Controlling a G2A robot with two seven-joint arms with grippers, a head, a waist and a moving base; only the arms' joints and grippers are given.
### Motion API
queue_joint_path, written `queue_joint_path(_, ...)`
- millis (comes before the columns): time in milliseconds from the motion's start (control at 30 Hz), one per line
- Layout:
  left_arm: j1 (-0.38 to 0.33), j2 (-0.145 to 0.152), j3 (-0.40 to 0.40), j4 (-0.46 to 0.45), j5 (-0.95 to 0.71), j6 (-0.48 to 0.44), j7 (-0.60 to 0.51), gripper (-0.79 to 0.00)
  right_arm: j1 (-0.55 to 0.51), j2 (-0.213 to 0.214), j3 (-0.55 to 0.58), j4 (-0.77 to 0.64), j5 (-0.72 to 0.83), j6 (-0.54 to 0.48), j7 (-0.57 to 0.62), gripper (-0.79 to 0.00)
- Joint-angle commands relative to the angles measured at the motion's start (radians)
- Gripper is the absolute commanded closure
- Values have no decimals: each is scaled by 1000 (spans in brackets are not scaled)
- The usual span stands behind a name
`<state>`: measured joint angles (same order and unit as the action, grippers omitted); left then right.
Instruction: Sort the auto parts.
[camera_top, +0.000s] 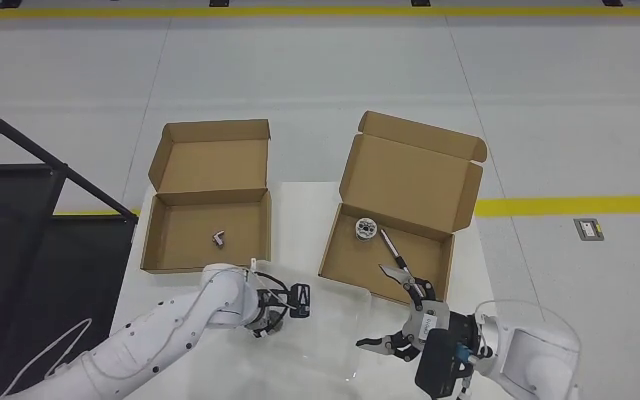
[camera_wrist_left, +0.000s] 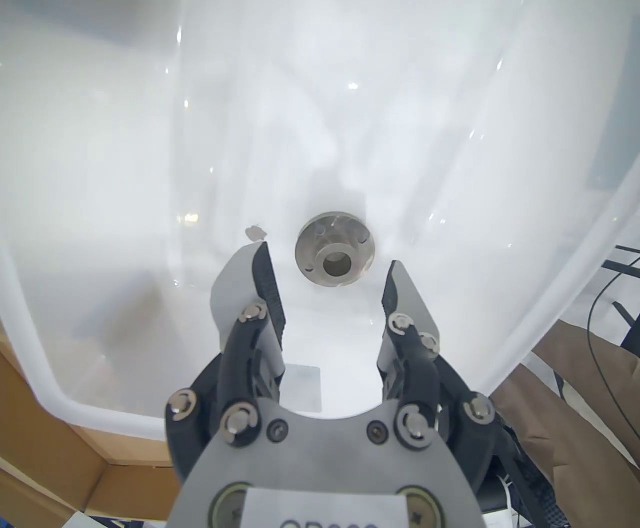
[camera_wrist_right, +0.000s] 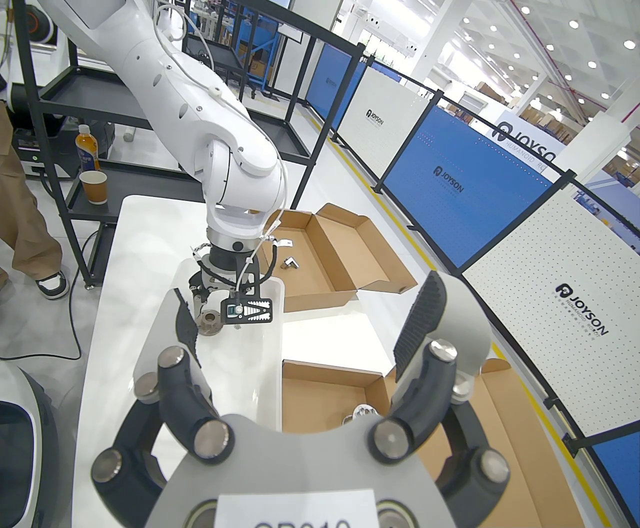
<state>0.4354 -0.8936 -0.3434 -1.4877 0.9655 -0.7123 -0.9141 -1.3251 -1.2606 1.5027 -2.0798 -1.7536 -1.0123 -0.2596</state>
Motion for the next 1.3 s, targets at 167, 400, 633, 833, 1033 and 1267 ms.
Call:
queue_joint_path(167,14,-19,0,14,11,1,-2,-425,0,0,0,0,0,0,0,-785)
queue_joint_path(400,34,-23,-16,19,27,12,-9,-366,0,0,0,0,0,0,0,-785)
queue_joint_path(633,64,-20,-35,6,50,27,-12,-379,0,0,0,0,0,0,0,-785)
queue_joint_path(833,83,-25,-46,15,81,37,-2,-366,0,0,0,0,0,0,0,-785)
queue_joint_path(1033,99,-33,-61,32,111,63,27,-351,0,0,0,0,0,0,0,-785)
queue_joint_path(1267,117,-38,-80,51,124,59,44,-323,0,0,0,0,0,0,0,-785)
